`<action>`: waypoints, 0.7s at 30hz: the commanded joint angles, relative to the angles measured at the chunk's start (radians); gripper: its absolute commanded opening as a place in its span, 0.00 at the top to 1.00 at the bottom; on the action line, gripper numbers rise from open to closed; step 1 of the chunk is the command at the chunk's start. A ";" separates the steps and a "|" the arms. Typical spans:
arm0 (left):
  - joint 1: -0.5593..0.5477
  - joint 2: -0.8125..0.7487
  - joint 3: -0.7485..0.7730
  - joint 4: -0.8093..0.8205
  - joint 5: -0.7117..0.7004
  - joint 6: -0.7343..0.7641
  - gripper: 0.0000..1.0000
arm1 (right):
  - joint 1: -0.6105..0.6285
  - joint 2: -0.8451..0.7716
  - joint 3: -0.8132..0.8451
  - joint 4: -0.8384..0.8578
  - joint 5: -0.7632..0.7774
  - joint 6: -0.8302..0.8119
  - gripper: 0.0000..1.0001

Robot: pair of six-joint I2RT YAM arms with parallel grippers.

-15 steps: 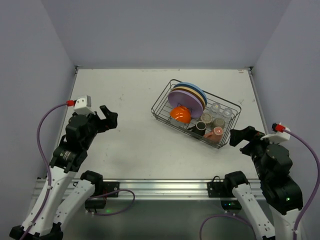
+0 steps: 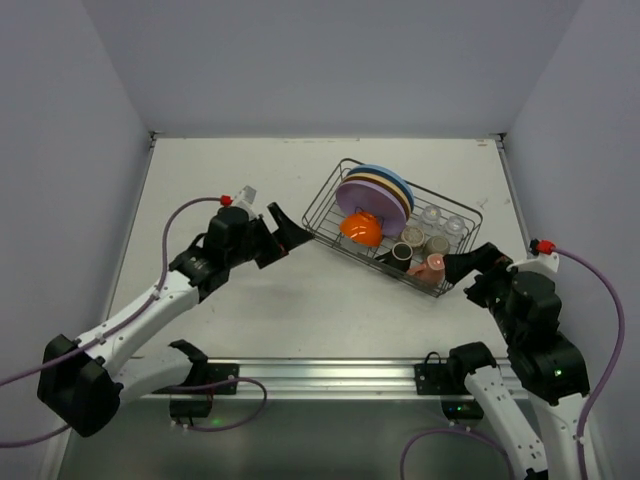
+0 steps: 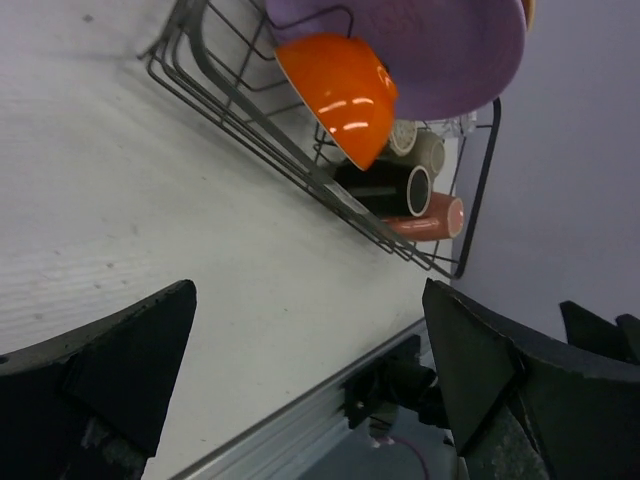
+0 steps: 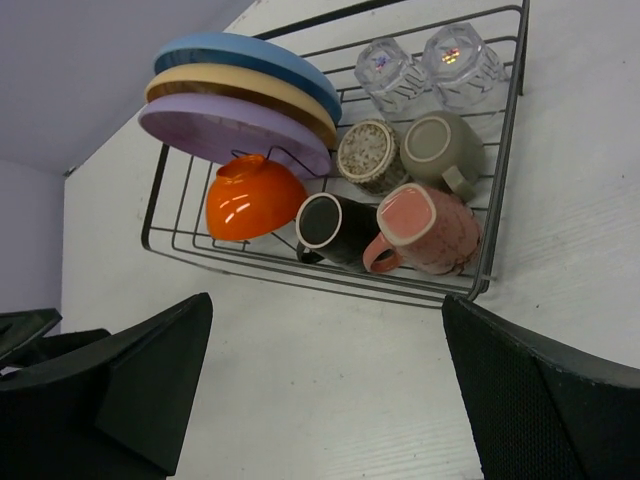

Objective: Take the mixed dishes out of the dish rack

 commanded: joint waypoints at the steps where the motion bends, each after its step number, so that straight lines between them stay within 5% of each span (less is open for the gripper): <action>1: -0.116 0.035 0.115 0.104 -0.133 -0.222 0.00 | 0.001 0.012 -0.024 0.054 -0.005 0.108 0.01; 5: -0.247 0.117 0.175 0.102 -0.399 -0.333 0.00 | 0.002 0.011 -0.030 0.060 -0.004 0.153 0.01; 11: -0.340 0.344 0.407 0.073 -0.590 -0.425 0.03 | 0.001 -0.008 -0.050 0.083 -0.041 0.193 0.01; 21: -0.423 0.677 0.862 -0.400 -0.835 -0.579 0.05 | 0.002 0.005 -0.021 0.049 0.018 0.125 0.01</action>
